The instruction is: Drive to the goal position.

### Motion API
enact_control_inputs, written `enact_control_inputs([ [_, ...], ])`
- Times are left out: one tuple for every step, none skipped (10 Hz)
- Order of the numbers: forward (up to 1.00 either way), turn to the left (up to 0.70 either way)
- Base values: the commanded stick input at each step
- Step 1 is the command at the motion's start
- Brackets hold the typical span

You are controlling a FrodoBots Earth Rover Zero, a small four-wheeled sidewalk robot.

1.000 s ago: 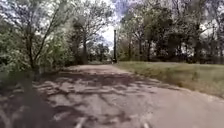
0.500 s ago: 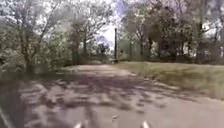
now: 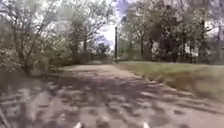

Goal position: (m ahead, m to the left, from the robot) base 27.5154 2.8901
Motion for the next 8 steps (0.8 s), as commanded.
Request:
enact_control_inputs([
  [1.00, 0.00],
  [1.00, 0.00],
  [1.00, 0.00],
  [1.00, 0.00],
  [1.00, 0.00],
  [1.00, 0.00],
  [1.00, 0.00],
  [1.00, 0.00],
])
